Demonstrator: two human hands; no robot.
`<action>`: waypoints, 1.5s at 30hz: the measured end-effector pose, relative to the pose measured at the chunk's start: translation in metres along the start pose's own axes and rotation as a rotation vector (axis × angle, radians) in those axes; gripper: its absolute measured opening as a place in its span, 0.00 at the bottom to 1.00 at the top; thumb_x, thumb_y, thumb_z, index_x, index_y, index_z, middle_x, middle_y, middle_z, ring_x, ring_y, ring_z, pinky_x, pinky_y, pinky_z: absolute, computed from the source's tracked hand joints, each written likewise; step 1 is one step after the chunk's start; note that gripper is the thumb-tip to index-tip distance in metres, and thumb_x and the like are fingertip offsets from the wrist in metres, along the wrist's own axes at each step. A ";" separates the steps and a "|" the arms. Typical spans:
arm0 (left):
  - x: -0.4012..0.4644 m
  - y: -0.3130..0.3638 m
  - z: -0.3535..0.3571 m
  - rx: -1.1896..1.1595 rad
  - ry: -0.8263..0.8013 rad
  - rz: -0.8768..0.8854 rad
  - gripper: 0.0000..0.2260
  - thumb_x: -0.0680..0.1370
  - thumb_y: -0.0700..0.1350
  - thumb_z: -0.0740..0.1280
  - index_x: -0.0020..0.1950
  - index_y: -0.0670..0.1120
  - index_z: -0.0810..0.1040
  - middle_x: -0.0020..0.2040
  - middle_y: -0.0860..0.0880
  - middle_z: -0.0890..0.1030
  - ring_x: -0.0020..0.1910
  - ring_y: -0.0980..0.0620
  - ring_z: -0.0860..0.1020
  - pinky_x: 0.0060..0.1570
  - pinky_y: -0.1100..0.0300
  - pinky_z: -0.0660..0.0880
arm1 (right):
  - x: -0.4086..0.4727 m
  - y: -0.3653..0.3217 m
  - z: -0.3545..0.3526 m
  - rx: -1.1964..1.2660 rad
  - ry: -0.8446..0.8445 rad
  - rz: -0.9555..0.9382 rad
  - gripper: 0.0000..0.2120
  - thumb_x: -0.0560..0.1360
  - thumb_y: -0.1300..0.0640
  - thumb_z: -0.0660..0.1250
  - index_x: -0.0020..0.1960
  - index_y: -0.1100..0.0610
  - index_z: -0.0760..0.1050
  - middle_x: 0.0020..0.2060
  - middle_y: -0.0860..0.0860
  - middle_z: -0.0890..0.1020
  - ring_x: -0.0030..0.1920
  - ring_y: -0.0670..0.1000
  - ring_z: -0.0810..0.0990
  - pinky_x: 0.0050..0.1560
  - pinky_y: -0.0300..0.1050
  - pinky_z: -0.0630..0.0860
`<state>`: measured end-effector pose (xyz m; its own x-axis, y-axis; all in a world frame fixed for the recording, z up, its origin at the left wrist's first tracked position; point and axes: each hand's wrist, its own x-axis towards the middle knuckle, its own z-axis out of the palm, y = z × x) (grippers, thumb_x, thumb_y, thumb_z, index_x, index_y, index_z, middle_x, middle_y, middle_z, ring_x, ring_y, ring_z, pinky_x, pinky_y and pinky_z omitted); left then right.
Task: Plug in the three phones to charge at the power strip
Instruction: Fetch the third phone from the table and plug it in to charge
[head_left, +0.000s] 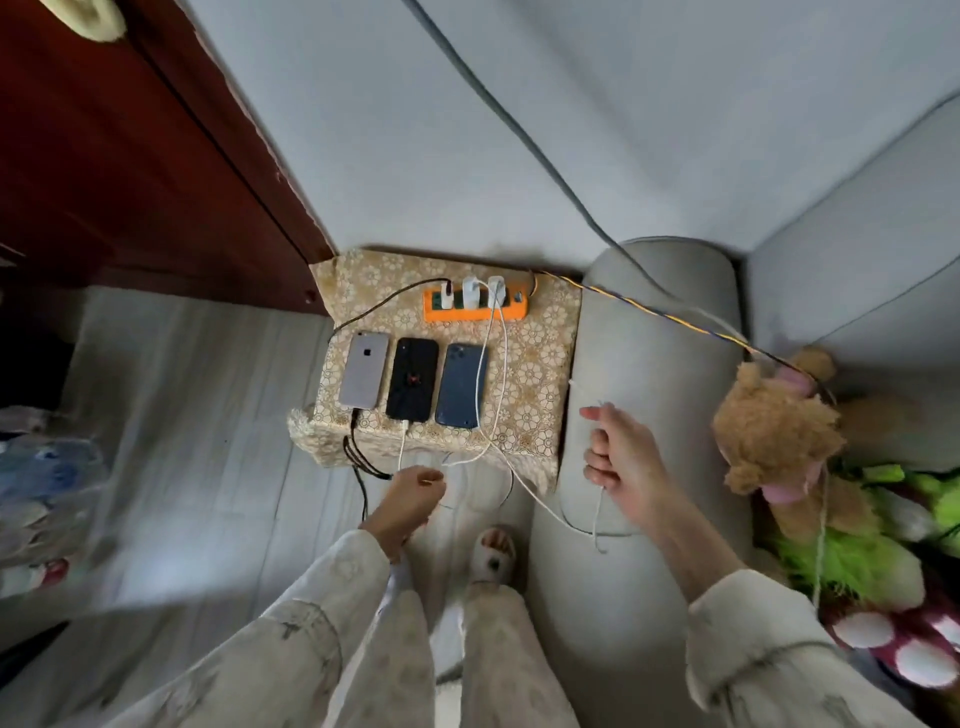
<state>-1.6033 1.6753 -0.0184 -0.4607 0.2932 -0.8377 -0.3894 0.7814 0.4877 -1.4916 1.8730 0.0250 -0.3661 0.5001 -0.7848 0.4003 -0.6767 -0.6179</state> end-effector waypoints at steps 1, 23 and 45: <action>0.017 0.001 0.001 0.042 0.040 0.024 0.16 0.77 0.39 0.61 0.65 0.38 0.70 0.54 0.41 0.77 0.44 0.49 0.74 0.42 0.59 0.70 | 0.013 0.007 0.002 -0.001 -0.002 -0.001 0.10 0.80 0.56 0.53 0.46 0.56 0.71 0.16 0.45 0.59 0.16 0.43 0.54 0.17 0.31 0.53; 0.164 0.025 0.089 0.182 0.215 0.491 0.10 0.77 0.44 0.64 0.57 0.43 0.77 0.52 0.44 0.72 0.45 0.52 0.74 0.48 0.64 0.70 | 0.154 0.036 0.037 -0.241 -0.054 -0.243 0.13 0.79 0.56 0.57 0.40 0.57 0.75 0.17 0.44 0.69 0.18 0.43 0.64 0.20 0.35 0.63; 0.215 0.021 0.062 0.594 0.407 0.232 0.36 0.73 0.50 0.69 0.74 0.46 0.52 0.73 0.38 0.56 0.69 0.39 0.59 0.66 0.46 0.62 | 0.183 0.061 0.037 0.117 -0.134 0.097 0.09 0.79 0.59 0.57 0.47 0.56 0.76 0.19 0.45 0.66 0.21 0.44 0.60 0.27 0.38 0.59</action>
<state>-1.6608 1.7892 -0.2035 -0.7815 0.3496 -0.5167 0.1956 0.9238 0.3291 -1.5654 1.9030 -0.1548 -0.4423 0.3579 -0.8223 0.3414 -0.7807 -0.5235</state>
